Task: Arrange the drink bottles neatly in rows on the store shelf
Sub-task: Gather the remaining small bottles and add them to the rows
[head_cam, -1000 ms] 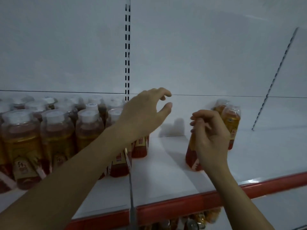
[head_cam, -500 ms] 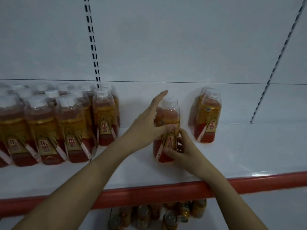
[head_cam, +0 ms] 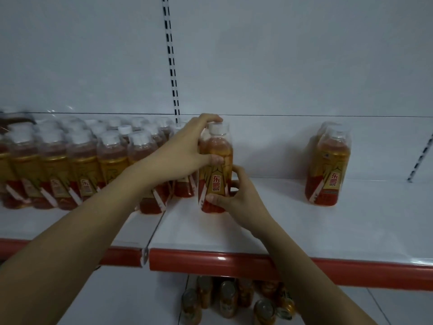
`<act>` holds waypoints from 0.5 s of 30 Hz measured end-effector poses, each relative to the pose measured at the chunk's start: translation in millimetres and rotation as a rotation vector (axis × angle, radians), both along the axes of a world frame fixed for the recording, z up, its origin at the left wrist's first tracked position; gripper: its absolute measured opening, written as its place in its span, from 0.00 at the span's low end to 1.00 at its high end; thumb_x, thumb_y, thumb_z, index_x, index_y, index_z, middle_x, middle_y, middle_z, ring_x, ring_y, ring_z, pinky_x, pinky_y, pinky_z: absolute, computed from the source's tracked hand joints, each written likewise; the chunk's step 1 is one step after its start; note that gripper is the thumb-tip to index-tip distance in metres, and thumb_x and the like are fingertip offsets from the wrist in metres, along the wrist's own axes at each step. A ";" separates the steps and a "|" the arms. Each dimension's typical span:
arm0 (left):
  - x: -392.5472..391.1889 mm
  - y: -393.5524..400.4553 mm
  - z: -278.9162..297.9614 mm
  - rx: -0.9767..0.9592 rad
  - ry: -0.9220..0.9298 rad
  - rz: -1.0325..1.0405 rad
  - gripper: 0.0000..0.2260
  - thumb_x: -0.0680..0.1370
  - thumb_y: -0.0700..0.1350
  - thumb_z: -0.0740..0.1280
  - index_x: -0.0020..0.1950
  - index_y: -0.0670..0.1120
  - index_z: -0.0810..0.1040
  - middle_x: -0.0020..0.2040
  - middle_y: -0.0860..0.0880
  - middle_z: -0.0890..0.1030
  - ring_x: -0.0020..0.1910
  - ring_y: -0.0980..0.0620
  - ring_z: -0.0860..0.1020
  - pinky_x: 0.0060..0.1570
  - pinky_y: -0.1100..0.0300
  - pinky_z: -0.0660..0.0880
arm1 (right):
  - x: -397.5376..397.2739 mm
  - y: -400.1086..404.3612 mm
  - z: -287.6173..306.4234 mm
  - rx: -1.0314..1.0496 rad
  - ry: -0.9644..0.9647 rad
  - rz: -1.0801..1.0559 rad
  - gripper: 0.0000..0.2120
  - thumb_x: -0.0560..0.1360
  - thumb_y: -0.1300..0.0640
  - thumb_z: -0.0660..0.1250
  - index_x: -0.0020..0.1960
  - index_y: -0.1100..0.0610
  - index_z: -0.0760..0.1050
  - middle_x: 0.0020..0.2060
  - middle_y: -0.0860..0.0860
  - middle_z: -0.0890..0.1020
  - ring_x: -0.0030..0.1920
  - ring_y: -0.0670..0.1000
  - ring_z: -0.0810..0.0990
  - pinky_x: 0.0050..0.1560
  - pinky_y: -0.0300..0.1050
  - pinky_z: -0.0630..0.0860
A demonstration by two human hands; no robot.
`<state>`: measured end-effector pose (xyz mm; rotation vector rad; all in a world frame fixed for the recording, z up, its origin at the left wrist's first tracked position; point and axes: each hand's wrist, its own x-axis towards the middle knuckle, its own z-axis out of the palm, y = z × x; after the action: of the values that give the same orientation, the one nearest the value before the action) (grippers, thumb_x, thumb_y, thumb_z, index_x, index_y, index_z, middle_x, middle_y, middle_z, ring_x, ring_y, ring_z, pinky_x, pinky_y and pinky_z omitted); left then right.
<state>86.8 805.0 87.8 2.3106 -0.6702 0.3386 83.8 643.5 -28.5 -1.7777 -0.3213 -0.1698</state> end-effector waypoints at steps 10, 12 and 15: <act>5.4 66.2 3.3 0.544 -0.326 0.239 0.36 0.72 0.60 0.72 0.76 0.52 0.62 0.70 0.50 0.71 0.70 0.48 0.64 0.70 0.52 0.60 | 11.2 72.5 -11.4 -0.006 0.002 -0.068 0.33 0.70 0.55 0.80 0.65 0.39 0.65 0.53 0.41 0.77 0.48 0.38 0.79 0.39 0.32 0.77; 9.7 76.7 -1.5 0.590 -0.343 0.232 0.36 0.73 0.62 0.71 0.75 0.52 0.62 0.70 0.49 0.71 0.69 0.47 0.64 0.73 0.49 0.57 | 10.4 80.9 -15.4 -0.018 -0.011 -0.100 0.33 0.69 0.55 0.80 0.67 0.42 0.66 0.55 0.43 0.76 0.48 0.38 0.78 0.37 0.30 0.77; 16.2 87.4 -8.7 0.578 -0.388 0.204 0.36 0.73 0.64 0.69 0.75 0.52 0.62 0.71 0.49 0.71 0.71 0.47 0.65 0.75 0.47 0.55 | 10.6 89.5 -19.2 -0.052 -0.034 -0.182 0.35 0.69 0.55 0.81 0.70 0.46 0.67 0.60 0.48 0.74 0.54 0.43 0.77 0.39 0.30 0.77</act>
<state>103.0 892.5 79.0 2.9096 -0.7982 0.7888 94.3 733.0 -47.7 -1.8566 -0.1894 -0.3236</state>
